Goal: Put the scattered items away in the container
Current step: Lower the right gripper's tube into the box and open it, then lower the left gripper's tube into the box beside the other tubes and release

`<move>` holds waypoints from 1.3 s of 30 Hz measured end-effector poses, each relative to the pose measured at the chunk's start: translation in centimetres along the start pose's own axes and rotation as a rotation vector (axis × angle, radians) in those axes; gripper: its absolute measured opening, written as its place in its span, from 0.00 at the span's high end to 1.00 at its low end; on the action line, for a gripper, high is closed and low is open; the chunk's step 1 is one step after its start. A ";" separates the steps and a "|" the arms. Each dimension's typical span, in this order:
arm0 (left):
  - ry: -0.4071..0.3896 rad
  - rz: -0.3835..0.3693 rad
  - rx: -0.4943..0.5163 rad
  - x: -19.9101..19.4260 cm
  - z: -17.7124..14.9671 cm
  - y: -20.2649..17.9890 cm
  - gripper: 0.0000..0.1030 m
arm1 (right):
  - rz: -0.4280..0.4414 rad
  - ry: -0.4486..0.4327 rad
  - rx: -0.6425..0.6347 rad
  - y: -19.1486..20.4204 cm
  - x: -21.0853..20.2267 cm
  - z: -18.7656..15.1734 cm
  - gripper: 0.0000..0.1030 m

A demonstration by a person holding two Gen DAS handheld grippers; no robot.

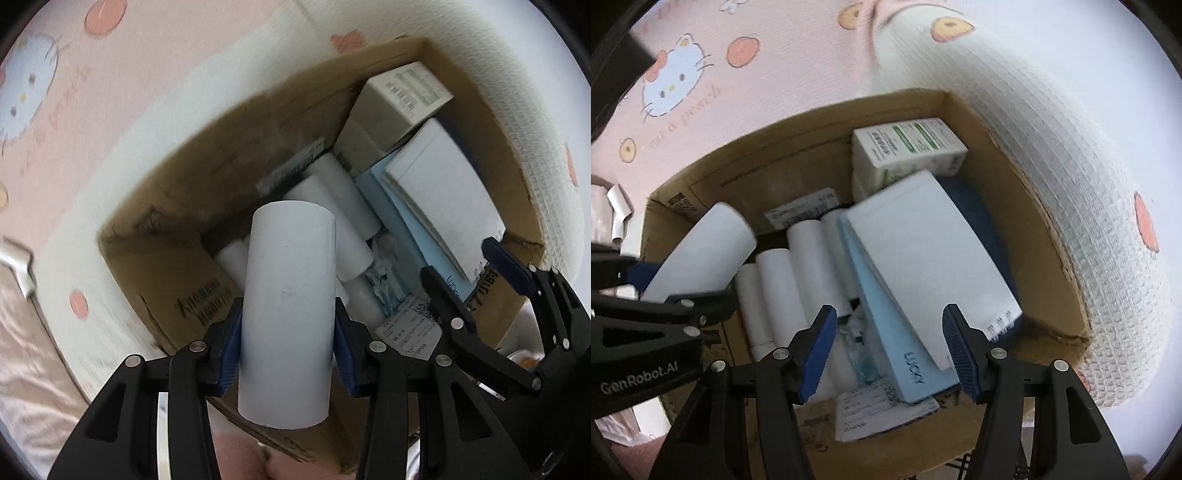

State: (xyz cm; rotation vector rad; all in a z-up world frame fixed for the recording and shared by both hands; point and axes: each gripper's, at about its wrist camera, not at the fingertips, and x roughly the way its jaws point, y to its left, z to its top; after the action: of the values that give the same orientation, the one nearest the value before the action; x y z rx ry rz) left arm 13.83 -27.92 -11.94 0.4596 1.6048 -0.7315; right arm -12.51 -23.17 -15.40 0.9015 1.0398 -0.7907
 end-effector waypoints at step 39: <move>0.071 0.080 -0.461 3.5 1.2 0.0 0.52 | 0.146 -0.067 0.016 -4.1 -2.7 -0.6 0.84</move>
State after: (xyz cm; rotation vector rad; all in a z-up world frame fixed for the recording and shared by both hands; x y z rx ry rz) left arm 14.15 -29.10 -15.38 0.2120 1.7467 -0.2708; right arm -17.18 -24.02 -13.97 0.9474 0.8996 -0.7027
